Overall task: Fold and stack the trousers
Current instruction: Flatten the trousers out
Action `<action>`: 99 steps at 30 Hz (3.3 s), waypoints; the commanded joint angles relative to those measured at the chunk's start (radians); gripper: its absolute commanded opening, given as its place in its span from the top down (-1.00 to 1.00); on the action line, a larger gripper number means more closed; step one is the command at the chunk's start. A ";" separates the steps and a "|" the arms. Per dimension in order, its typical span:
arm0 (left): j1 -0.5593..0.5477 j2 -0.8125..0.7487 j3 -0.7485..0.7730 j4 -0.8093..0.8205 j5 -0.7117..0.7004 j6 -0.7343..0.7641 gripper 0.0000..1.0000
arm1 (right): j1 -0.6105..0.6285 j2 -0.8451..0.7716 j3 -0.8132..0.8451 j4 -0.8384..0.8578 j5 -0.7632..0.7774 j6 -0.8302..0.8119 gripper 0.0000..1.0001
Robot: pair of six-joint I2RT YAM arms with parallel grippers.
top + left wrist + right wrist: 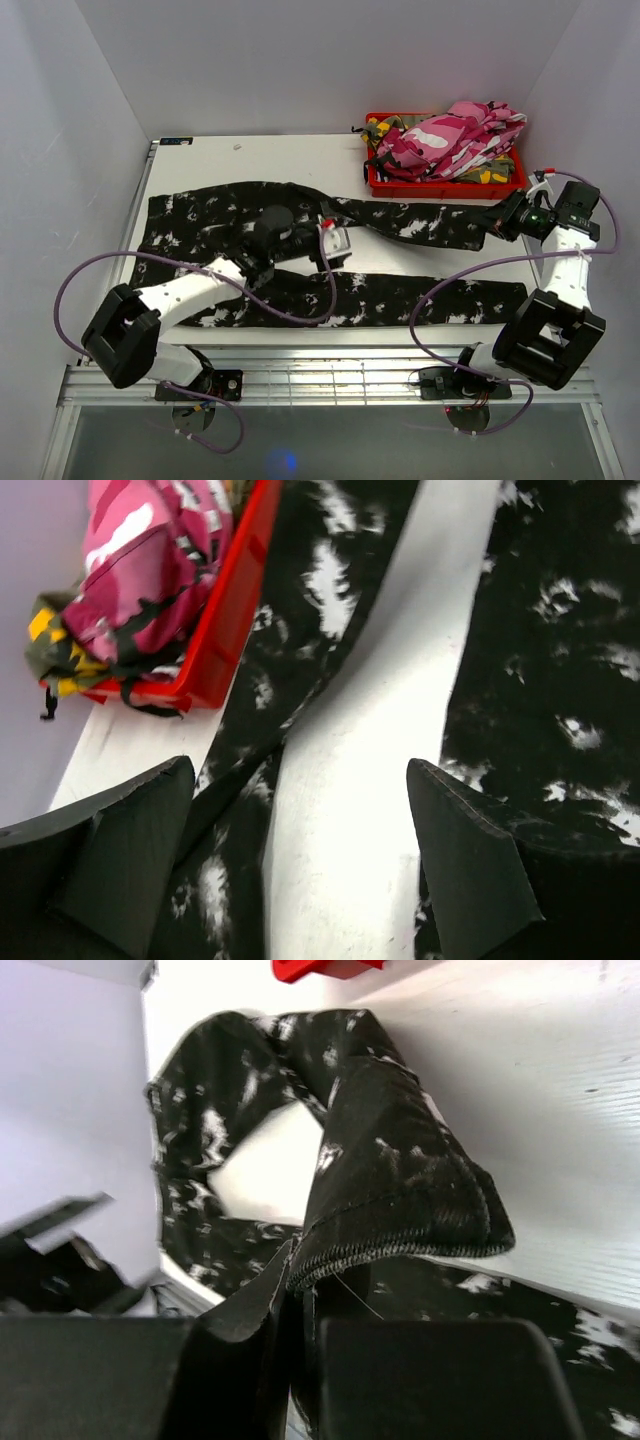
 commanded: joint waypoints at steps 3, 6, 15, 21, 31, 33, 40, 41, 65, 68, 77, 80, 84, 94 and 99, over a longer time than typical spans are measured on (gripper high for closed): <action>-0.236 0.020 -0.130 0.406 -0.218 0.262 -0.96 | -0.010 -0.035 -0.099 0.082 -0.131 0.225 0.85; -0.345 0.114 -0.121 0.598 -0.301 0.297 -0.96 | -0.010 -0.087 -0.164 0.143 -0.141 0.303 0.85; -0.497 0.461 0.036 0.950 -0.446 0.271 -0.96 | -0.005 -0.179 -0.304 0.189 -0.166 0.389 0.85; -0.532 0.574 0.110 1.040 -0.446 0.277 -0.96 | -0.001 -0.242 -0.364 0.179 -0.207 0.475 0.85; -0.558 0.665 0.129 1.119 -0.433 0.314 -0.96 | 0.004 -0.316 -0.371 0.203 -0.229 0.607 0.85; -0.561 0.680 0.126 1.129 -0.439 0.322 -0.96 | 0.007 -0.316 -0.368 0.191 -0.232 0.609 0.85; -0.544 0.813 0.224 1.209 -0.515 0.386 -0.96 | 0.008 -0.319 -0.338 0.033 -0.244 0.517 0.85; -0.541 0.827 0.225 1.206 -0.516 0.388 -0.96 | 0.008 -0.318 -0.332 0.019 -0.250 0.506 0.85; -0.478 0.680 0.109 1.165 -0.443 0.397 1.00 | 0.008 -0.216 -0.218 -0.064 -0.183 0.287 0.34; -0.463 0.631 0.086 1.053 -0.426 0.316 1.00 | -0.002 -0.158 -0.108 -0.054 -0.204 0.178 -0.49; -0.373 0.510 0.144 0.593 -0.283 0.032 1.00 | -0.027 0.101 0.417 -0.575 -0.186 -0.729 -0.80; -0.339 0.482 0.175 0.452 -0.173 -0.023 1.00 | -0.047 0.097 0.469 -0.696 -0.113 -1.008 -0.80; -0.288 0.458 0.233 0.292 -0.050 -0.083 1.00 | -0.056 -0.055 0.388 -0.697 -0.034 -1.319 -0.80; -0.196 0.625 0.660 -0.265 0.097 -0.313 1.00 | -0.030 -0.262 0.117 -0.700 -0.022 -1.542 -0.80; -0.144 0.812 0.967 -0.493 0.180 -0.560 1.00 | -0.004 -0.265 0.022 -0.697 -0.121 -1.452 -0.80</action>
